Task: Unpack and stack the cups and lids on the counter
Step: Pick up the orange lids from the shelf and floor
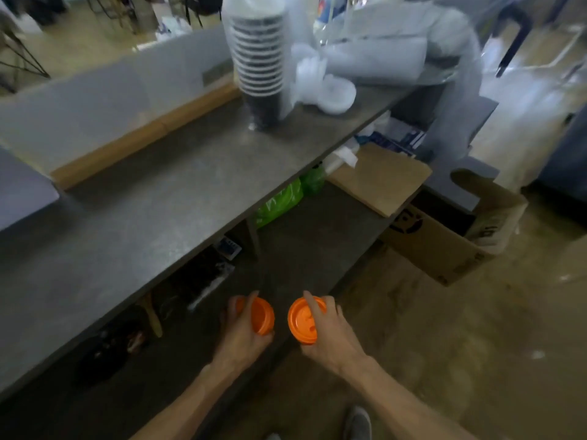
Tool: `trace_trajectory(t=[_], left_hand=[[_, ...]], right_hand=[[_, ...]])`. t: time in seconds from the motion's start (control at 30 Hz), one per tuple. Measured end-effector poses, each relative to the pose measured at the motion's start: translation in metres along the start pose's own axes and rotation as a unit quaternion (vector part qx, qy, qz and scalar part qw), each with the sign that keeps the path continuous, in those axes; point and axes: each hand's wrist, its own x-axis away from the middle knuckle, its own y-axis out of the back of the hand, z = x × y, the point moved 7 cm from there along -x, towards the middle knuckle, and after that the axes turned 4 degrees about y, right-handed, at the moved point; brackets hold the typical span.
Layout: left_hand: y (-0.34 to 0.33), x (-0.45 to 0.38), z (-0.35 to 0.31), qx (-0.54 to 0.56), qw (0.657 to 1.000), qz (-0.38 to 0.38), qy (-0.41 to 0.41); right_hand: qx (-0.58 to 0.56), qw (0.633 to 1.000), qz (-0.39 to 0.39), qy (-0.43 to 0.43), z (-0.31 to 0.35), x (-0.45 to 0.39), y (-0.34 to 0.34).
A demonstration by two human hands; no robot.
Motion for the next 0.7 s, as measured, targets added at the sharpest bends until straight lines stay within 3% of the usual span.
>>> trace_trajectory(t=[0.1,0.2,0.37,0.5,0.6,0.7], left_hand=[[0.027,0.005,-0.102,0.003,0.994,-0.034,-0.105],[0.071,-0.002,-0.214,0.0,0.975,-0.119,-0.19],[0.143,-0.032,-0.326,0.0,0.961,-0.201,-0.19],[0.195,-0.057,-0.335,-0.037,0.972,-0.208,-0.106],[0.229,-0.074,-0.298,-0.086,0.978,-0.191,-0.007],[0.26,-0.087,-0.25,-0.077,0.97,-0.222,0.057]], right_hand=[[-0.006,0.999,-0.04,-0.008,-0.027,-0.01,0.069],[0.013,0.994,-0.104,0.012,-0.045,-0.023,0.158],[0.015,0.982,-0.171,0.076,-0.041,-0.051,0.29],[0.028,0.972,-0.158,0.171,0.003,-0.085,0.342],[0.058,0.963,-0.117,0.234,0.047,-0.118,0.352],[0.06,0.952,-0.085,0.289,0.091,-0.15,0.345]])
